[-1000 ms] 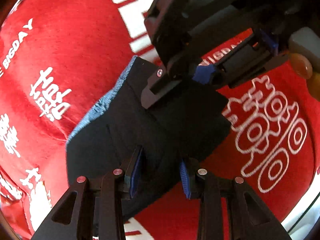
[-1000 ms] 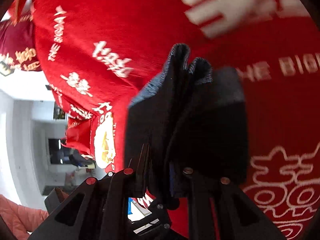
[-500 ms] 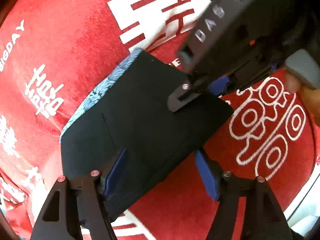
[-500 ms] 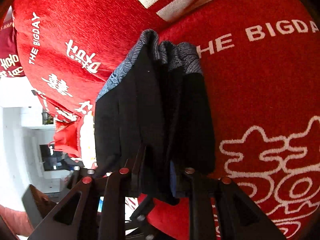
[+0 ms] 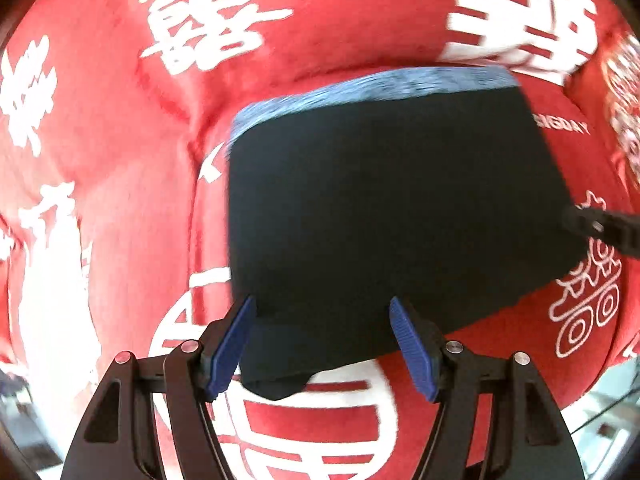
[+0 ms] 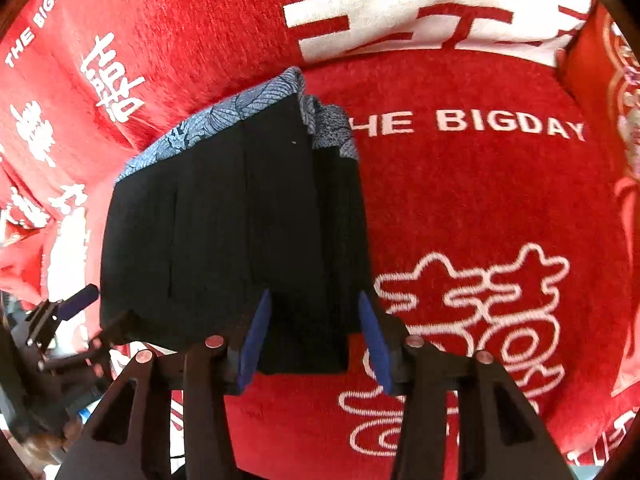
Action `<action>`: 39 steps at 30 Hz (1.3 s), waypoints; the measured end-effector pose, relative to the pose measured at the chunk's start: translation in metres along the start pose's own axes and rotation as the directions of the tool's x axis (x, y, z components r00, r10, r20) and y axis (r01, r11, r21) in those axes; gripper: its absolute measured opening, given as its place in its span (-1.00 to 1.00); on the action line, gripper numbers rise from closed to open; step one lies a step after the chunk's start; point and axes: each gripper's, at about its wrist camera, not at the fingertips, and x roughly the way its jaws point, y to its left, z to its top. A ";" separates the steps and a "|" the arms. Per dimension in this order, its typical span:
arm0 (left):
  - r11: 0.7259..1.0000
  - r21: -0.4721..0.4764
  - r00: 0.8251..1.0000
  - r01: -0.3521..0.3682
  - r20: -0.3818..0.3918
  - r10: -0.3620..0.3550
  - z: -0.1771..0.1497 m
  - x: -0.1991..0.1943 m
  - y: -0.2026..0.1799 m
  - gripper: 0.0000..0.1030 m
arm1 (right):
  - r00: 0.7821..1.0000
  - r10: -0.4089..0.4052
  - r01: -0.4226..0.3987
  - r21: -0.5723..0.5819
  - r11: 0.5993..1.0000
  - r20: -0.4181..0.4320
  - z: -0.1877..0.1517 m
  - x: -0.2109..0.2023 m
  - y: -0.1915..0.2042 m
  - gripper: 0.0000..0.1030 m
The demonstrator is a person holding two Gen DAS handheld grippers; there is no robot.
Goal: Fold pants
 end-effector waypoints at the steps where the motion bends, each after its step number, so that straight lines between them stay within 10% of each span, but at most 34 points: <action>1: 1.000 -0.014 1.000 0.005 -0.006 -0.005 -0.001 0.001 0.006 0.37 | 1.000 -0.023 0.023 0.004 1.000 -0.003 -0.002 -0.001 0.004 -0.03; 12: 0.997 -0.061 0.998 0.053 -0.022 -0.054 -0.004 -0.003 0.043 0.66 | 0.973 -0.227 0.225 0.043 0.973 0.035 -0.025 -0.023 0.034 -0.02; 39: 0.990 -0.127 0.997 0.058 -0.047 -0.064 0.013 0.014 0.060 0.66 | 0.989 -0.145 0.145 -0.023 0.989 0.014 -0.027 -0.011 0.027 0.19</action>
